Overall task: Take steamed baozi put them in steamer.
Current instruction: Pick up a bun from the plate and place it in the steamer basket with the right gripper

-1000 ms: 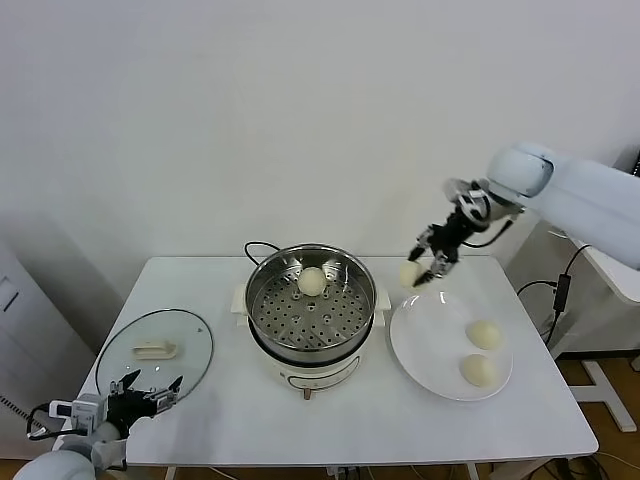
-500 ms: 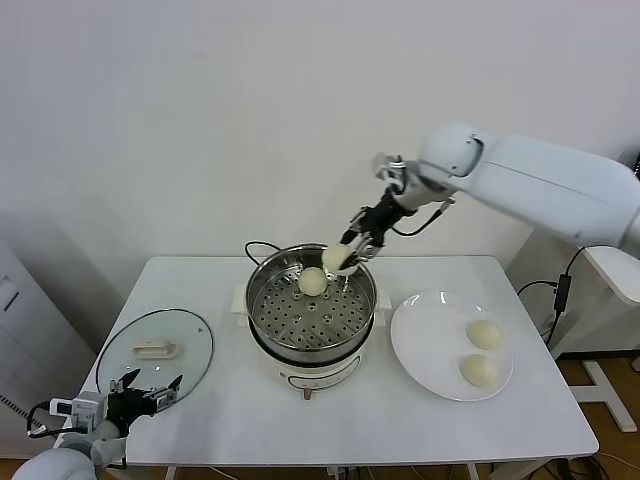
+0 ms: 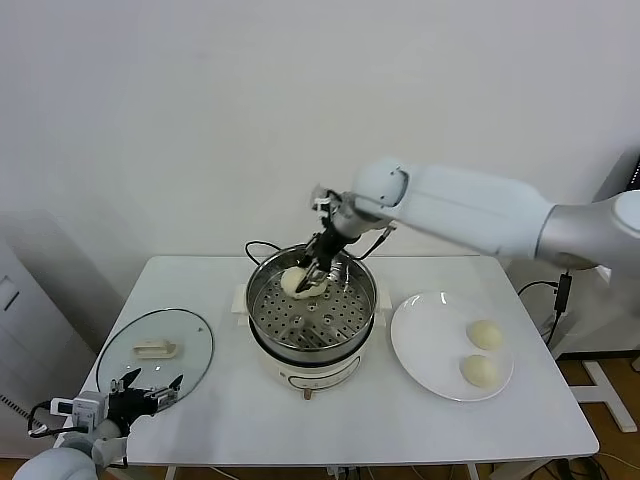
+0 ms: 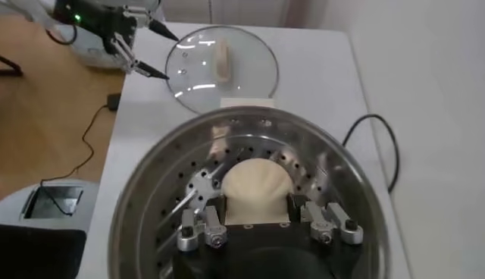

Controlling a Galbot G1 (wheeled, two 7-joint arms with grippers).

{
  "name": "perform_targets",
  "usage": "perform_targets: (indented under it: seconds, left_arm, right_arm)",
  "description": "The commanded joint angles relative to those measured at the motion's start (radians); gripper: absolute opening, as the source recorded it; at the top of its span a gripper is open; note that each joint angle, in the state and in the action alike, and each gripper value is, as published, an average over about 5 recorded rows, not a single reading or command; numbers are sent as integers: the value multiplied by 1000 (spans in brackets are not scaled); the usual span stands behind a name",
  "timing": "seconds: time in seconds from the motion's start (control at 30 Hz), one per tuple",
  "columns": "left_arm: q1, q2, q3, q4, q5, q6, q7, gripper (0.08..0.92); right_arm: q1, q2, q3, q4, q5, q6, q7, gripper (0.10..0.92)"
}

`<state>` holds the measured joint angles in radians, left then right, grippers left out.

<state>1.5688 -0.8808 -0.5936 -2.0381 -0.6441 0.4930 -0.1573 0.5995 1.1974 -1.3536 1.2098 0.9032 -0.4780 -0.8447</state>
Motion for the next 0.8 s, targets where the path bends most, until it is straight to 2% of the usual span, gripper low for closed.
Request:
perform_targets:
  seconds: [0.03,0.63,0.8]
  left_arm:
    - [0,-1,2,4,0,-1,1,823]
    - [2,4,3,11,-4,-5,3,823]
    - [2,3,3,13,-5,-5,4,823]
  right_arm:
    - [-61,63,5,-16,-28,-36,68,507]
    - [-130,110,17,-59,-71,-48,115,513]
    - [-132,110,25,-64,-66,-49,117,605]
